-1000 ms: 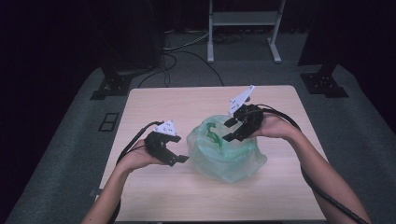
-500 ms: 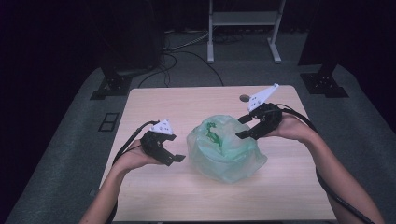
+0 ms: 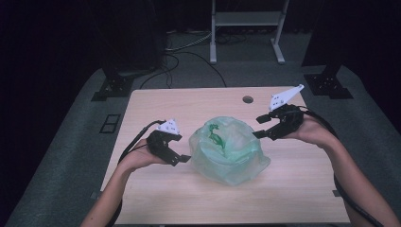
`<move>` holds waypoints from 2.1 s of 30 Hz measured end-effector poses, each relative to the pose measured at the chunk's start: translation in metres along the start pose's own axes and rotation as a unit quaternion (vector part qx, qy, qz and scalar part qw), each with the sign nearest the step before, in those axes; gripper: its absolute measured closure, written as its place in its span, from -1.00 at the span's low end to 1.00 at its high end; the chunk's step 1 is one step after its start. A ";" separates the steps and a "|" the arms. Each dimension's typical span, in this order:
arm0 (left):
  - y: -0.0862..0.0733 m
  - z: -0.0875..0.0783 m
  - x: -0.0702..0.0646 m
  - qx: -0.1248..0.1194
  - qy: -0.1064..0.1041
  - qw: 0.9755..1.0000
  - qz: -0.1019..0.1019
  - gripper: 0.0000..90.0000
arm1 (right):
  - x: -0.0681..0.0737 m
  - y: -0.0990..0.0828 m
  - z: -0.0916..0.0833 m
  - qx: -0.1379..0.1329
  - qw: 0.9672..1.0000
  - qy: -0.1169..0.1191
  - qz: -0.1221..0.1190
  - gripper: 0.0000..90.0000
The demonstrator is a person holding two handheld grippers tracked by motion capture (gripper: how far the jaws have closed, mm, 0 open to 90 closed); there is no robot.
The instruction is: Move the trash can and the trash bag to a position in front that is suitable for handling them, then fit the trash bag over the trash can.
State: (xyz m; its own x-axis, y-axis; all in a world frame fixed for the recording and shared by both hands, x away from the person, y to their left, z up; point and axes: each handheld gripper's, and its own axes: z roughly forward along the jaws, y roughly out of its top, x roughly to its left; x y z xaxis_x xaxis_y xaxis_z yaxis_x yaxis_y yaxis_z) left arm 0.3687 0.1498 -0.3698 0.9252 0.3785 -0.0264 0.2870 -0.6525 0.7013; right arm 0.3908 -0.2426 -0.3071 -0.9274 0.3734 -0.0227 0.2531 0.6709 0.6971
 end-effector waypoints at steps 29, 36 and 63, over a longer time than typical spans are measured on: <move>0.004 -0.001 -0.001 0.001 -0.003 1.000 0.006 -0.79 | -0.006 -0.054 -0.024 -0.002 0.998 -0.024 0.054 -0.16; 0.001 0.000 -0.001 0.004 -0.005 1.000 0.003 -0.79 | -0.007 -0.073 -0.023 -0.003 0.997 -0.022 0.070 -0.16; -0.021 0.003 -0.005 0.020 -0.005 1.000 0.000 -0.79 | 0.004 -0.127 -0.010 -0.014 0.994 -0.011 0.106 -0.17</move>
State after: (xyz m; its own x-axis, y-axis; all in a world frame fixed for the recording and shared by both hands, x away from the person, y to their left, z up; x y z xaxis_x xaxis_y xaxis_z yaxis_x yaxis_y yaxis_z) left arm 0.3587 0.1595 -0.3870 0.9274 0.3725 -0.0339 0.2968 -0.6777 0.6728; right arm 0.3527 -0.3327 -0.3889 -0.8471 0.5197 0.1112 0.4348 0.5573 0.7074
